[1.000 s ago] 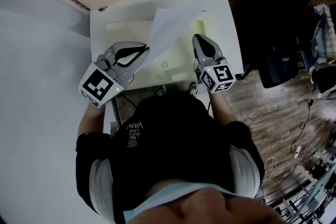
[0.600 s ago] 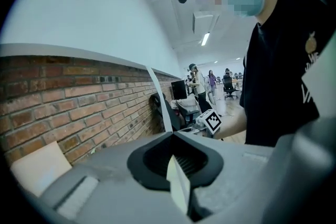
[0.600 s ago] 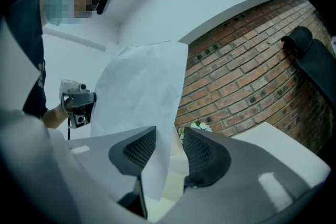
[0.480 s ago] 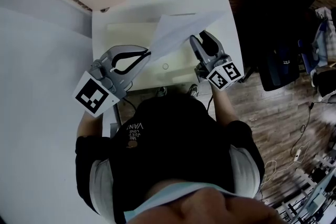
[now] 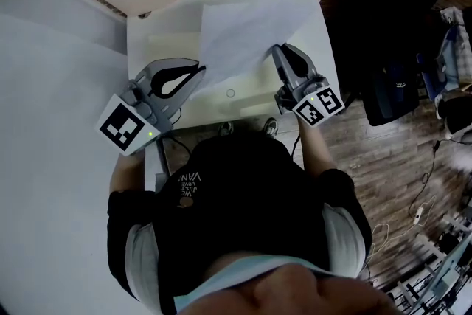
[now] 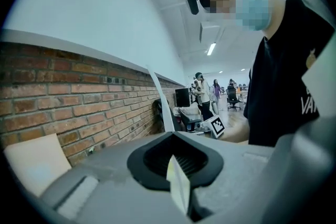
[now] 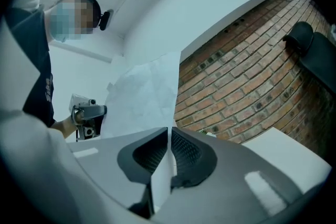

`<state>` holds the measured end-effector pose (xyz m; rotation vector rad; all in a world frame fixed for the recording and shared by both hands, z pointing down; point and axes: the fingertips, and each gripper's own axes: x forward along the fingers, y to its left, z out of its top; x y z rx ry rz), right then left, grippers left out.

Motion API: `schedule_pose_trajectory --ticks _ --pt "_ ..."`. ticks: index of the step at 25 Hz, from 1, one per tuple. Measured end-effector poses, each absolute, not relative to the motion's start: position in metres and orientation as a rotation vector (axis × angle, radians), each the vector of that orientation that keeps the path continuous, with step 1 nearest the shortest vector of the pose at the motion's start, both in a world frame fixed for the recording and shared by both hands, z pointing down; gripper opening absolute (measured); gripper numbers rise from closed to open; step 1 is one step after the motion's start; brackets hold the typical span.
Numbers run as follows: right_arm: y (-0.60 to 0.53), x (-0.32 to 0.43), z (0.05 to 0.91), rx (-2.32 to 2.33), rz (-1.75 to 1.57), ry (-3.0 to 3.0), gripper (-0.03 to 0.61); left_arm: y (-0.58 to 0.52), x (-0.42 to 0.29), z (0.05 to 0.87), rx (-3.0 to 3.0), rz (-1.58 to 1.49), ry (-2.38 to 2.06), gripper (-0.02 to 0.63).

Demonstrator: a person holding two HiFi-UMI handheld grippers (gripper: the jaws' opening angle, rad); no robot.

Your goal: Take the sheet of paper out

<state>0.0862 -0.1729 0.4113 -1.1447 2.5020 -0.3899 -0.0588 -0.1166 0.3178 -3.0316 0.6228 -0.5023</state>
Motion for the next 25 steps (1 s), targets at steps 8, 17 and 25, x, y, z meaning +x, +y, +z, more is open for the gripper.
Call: schedule_pose_trajectory --ticks 8,17,25 --pt "-0.167 0.098 0.407 -1.244 -0.410 2.503 -0.006 -0.139 -0.069 0.331 -3.116 -0.380 0.697 0.002" --pt "-0.156 0.114 0.406 -1.368 -0.452 2.471 0.000 -0.163 -0.071 0.351 -3.269 -0.219 0.773 0.002" --pt "-0.139 0.130 0.405 -1.476 -0.466 2.435 0.000 -0.175 -0.058 0.371 -3.343 -0.162 0.747 0.002"
